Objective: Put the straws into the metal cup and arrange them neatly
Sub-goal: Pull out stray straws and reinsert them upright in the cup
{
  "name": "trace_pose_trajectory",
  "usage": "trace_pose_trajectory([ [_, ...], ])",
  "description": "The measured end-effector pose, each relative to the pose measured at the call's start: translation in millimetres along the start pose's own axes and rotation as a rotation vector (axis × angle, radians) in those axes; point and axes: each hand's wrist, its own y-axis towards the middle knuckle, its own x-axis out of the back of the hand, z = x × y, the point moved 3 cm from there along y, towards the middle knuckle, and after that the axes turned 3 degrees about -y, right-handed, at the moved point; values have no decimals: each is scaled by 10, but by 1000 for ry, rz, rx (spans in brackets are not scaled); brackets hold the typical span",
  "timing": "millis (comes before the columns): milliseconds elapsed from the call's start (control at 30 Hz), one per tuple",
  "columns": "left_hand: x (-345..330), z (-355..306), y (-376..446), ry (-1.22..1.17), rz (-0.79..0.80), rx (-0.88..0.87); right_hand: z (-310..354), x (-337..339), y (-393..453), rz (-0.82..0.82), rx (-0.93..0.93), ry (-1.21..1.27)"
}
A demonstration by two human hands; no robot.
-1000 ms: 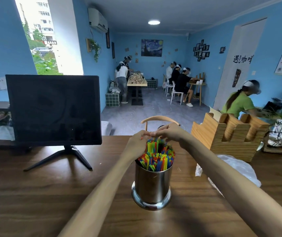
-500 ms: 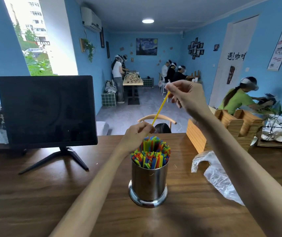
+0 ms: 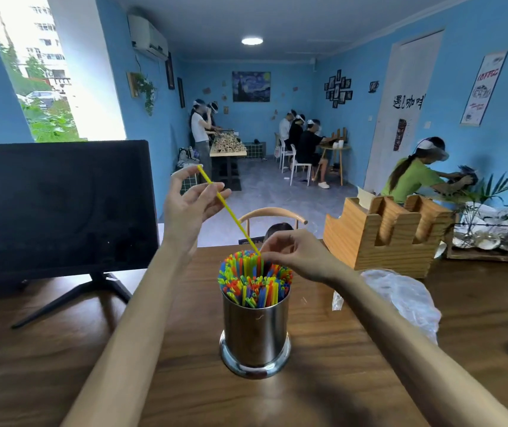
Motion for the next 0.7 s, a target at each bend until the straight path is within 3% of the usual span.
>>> trace_pose_trajectory([
  [133,-89,54,-141,253,95,-109,-224,108,124,-278,-136,-77],
  [267,-10,332,-287,489,226,-66,-359,-43,191,-63,-268,-139],
  [700,238,773,-443,808,413,108,-275,-51,316,-90,-318,-66],
])
